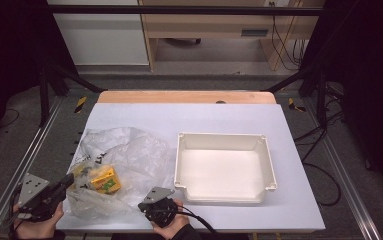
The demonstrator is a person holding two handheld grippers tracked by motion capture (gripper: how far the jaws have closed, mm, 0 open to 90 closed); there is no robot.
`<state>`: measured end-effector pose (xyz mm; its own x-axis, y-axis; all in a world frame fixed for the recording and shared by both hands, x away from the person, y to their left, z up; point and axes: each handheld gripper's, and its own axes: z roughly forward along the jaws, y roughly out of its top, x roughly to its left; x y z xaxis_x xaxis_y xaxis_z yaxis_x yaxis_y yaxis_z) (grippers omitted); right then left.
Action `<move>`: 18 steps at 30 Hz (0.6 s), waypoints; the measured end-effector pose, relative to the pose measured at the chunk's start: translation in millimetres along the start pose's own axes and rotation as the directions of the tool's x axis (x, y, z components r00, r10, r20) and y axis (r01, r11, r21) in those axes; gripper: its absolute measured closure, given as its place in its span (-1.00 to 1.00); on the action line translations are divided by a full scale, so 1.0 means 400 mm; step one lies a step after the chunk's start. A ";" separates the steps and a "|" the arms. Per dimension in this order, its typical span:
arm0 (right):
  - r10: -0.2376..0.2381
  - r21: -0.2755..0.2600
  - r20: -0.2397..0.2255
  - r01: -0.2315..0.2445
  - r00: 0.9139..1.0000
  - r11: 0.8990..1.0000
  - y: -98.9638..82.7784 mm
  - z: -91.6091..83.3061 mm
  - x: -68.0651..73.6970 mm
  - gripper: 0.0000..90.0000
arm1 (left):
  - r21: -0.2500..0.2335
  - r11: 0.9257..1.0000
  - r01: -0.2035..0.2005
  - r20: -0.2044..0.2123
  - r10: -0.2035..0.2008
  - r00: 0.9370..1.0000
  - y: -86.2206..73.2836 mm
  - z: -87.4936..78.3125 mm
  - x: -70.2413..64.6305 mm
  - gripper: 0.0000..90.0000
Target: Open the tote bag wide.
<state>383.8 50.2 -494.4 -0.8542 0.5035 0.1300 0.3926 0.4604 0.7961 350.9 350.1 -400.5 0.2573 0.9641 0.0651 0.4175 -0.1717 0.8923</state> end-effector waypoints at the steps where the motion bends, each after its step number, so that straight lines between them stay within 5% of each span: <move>1: -0.003 0.000 0.000 0.003 1.000 1.000 0.001 0.001 0.000 1.00 | 0.009 1.000 0.004 -0.017 -0.004 1.000 -0.008 0.010 0.008 0.99; 9: -0.006 -0.022 0.004 0.006 1.000 1.000 0.009 -0.005 0.000 1.00 | 0.035 0.998 0.054 0.018 -0.054 0.998 -0.025 0.021 0.021 0.99; 18: -0.033 -0.182 0.074 0.046 0.997 0.982 0.086 -0.085 -0.013 0.65 | 0.023 0.998 0.054 0.029 -0.054 0.998 -0.032 0.011 0.025 0.99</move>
<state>390.1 38.8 -447.6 -0.8389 0.5410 0.0595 0.2843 0.3422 0.8956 352.0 361.2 -413.1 0.2591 0.9658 0.0039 0.4509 -0.1245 0.8839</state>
